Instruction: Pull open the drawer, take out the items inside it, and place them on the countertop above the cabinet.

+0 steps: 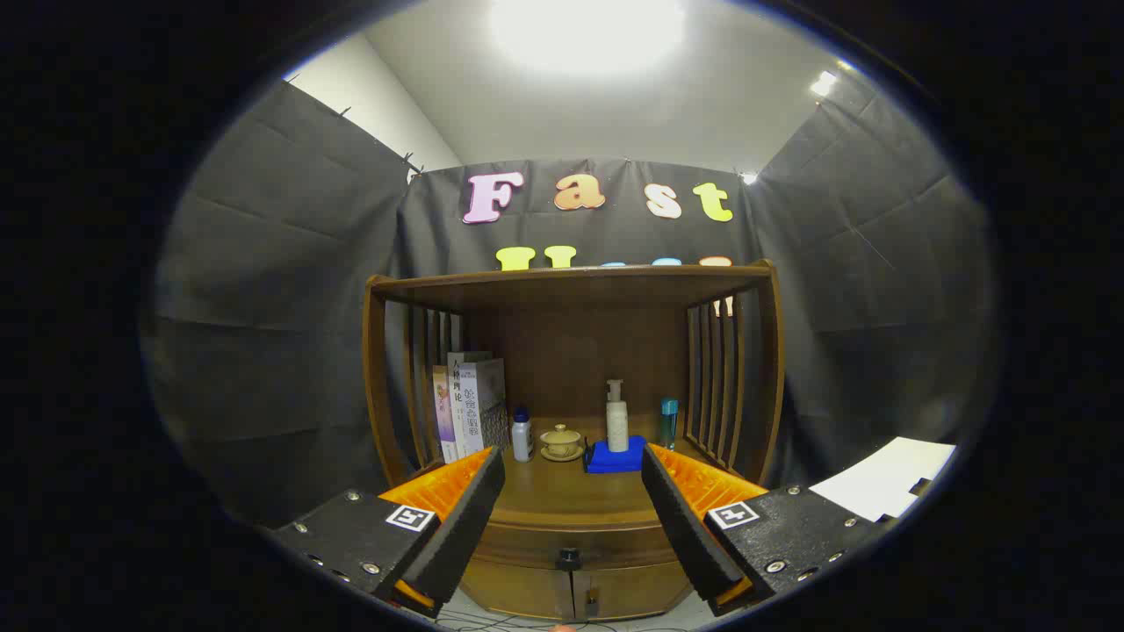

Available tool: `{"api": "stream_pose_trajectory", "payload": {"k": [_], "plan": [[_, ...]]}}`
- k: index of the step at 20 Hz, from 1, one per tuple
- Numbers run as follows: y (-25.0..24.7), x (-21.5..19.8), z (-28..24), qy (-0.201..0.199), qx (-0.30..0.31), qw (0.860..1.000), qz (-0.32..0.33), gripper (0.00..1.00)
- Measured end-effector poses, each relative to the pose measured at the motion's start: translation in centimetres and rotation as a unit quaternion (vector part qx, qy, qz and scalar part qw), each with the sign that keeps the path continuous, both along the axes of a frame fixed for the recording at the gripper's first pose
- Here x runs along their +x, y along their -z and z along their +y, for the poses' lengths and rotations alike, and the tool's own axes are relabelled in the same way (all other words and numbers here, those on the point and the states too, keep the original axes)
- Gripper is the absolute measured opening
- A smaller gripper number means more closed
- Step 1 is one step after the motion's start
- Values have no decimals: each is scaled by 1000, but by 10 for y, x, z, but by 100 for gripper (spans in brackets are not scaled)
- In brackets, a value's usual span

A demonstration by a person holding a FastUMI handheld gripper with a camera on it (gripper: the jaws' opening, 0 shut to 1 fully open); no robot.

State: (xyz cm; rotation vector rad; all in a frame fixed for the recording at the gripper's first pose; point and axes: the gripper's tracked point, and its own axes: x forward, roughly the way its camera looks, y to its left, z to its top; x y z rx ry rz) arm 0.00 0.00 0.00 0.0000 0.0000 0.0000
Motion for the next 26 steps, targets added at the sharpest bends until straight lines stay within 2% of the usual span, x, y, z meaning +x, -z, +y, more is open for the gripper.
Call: {"api": "stream_pose_trajectory", "payload": {"k": [20, 26], "plan": [[14, 9, 9, -19, 2, 1000, 12, 97], [27, 16, 8, -13, -17, 1000, 21, 97]]}}
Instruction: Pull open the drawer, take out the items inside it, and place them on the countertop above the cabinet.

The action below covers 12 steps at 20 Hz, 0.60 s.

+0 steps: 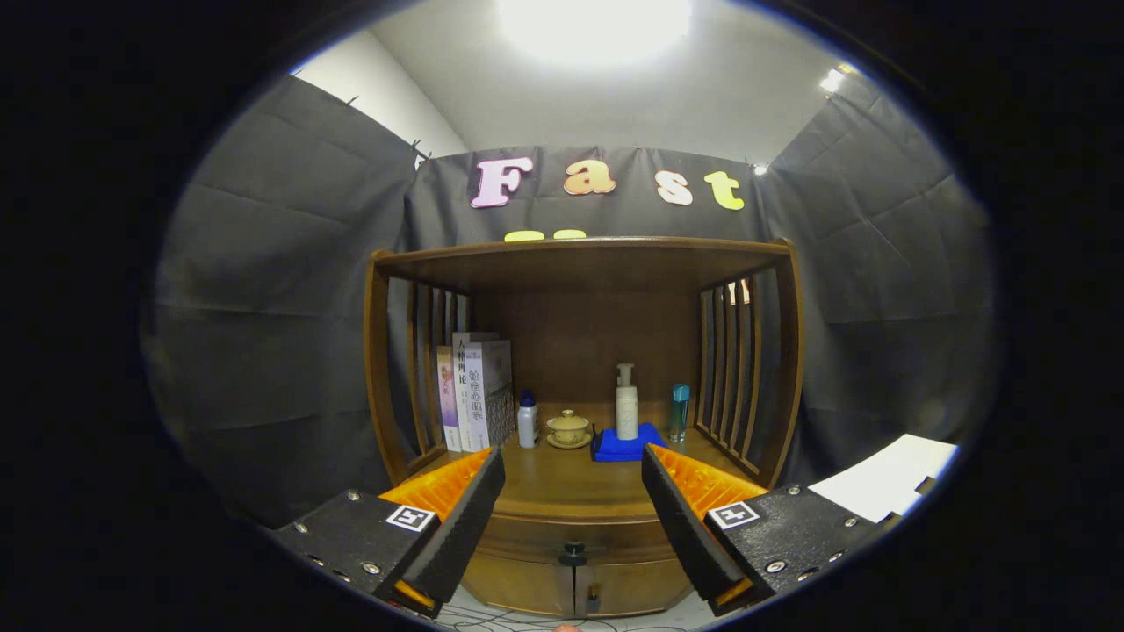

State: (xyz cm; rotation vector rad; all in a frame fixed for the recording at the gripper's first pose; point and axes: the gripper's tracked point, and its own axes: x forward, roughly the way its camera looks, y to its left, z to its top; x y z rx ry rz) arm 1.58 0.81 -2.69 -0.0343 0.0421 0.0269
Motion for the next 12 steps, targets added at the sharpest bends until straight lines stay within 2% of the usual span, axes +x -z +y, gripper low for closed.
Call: {"api": "stream_pose_trajectory", "payload": {"k": [5, 12], "plan": [[21, 11, 4, -9, -15, 1000, 12, 97], [49, 30, -4, 16, -125, 992, 20, 97]]}}
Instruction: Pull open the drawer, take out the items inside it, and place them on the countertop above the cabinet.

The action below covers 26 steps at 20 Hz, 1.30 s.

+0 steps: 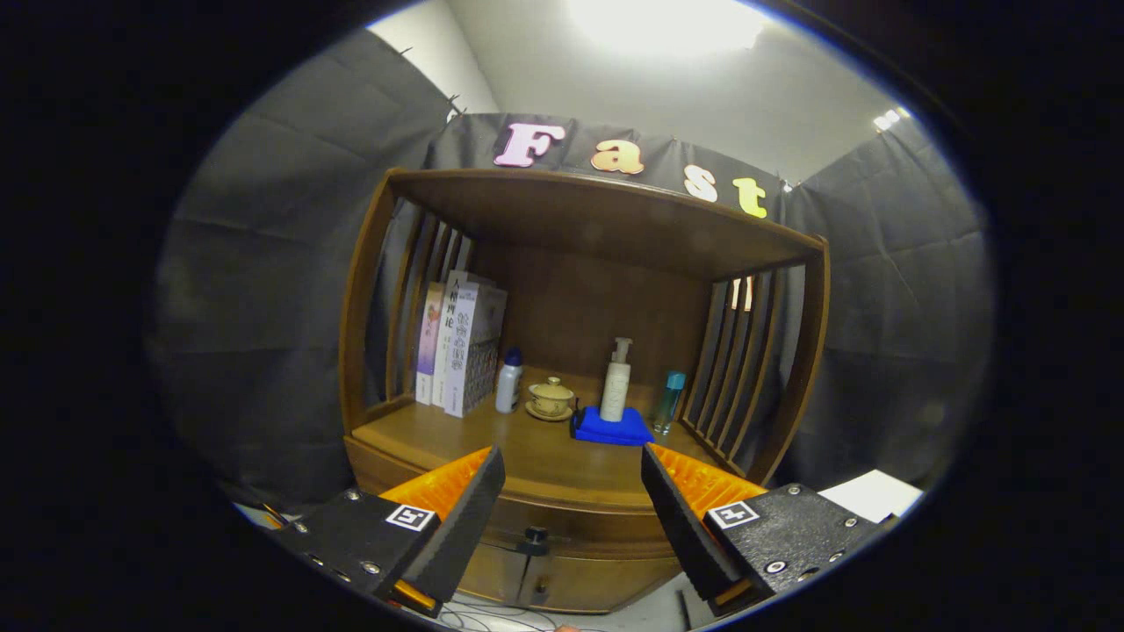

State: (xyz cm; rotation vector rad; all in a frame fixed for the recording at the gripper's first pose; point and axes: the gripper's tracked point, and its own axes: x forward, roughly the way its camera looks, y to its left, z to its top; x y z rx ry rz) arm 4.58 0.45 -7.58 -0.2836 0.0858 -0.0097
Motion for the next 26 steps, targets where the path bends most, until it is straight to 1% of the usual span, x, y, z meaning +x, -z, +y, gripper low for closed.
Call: {"api": "stream_pose_trajectory", "payload": {"k": [2, 3, 7, 13, 16, 19, 22, 24, 26], "plan": [[15, 6, 0, 0, -25, 1000, 4, 95], [23, 8, 3, -3, -27, 1000, 9, 94], [48, 15, 16, -21, 6, 999, 34, 95], [89, 41, 20, -18, 25, 998, 50, 94], [115, 54, 19, -4, 38, 997, 64, 95], [141, 57, 12, 14, 61, 995, 82, 95], [161, 64, 3, 32, 75, 994, 73, 95], [174, 68, 0, 38, 78, 993, 75, 95], [187, 74, 2, 34, 79, 993, 82, 95]]}}
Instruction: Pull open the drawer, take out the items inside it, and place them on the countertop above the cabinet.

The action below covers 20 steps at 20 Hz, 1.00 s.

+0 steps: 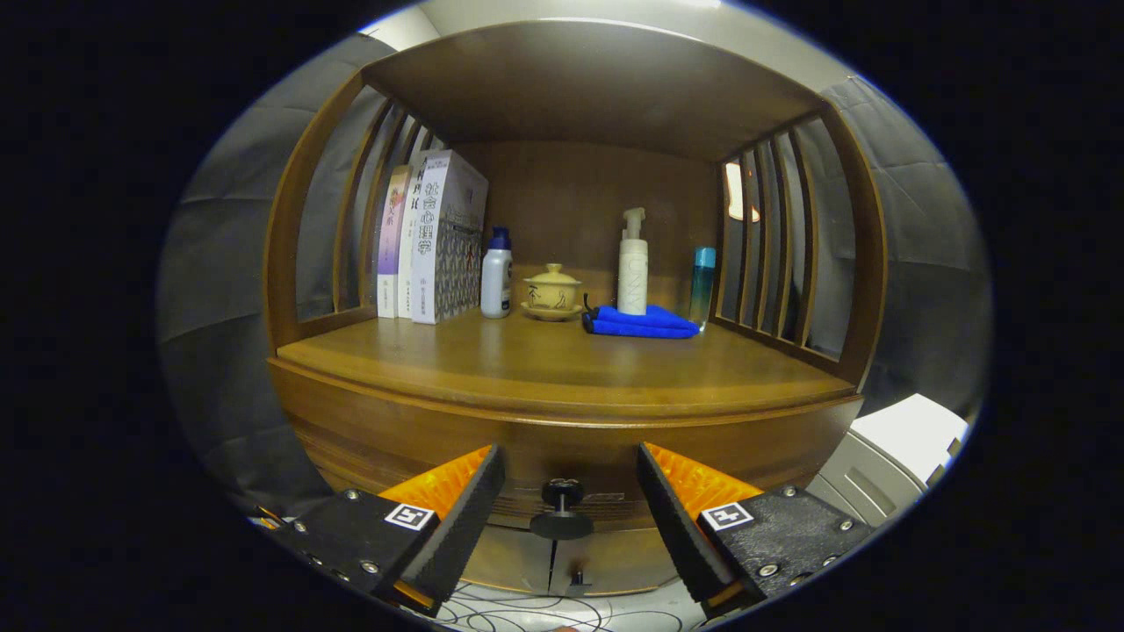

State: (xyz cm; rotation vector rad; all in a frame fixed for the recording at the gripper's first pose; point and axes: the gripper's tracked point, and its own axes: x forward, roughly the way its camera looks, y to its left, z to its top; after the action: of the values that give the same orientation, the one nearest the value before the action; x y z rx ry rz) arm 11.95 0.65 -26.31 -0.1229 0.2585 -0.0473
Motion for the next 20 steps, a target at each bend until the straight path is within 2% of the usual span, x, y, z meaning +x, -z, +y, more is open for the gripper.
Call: {"api": "stream_pose_trajectory", "payload": {"k": [3, 5, 8, 11, 14, 17, 20], "plan": [[19, 1, -3, 8, -11, 1000, 17, 95], [30, 1, 2, 7, 3, 999, 31, 95], [30, 1, -2, 14, 0, 1000, 28, 94], [32, 0, -1, 12, -4, 1000, 28, 89], [41, -2, -4, 13, -3, 999, 40, 67], [42, -1, -3, 13, 8, 999, 38, 50], [40, -2, -2, 8, 1, 999, 32, 43]]}}
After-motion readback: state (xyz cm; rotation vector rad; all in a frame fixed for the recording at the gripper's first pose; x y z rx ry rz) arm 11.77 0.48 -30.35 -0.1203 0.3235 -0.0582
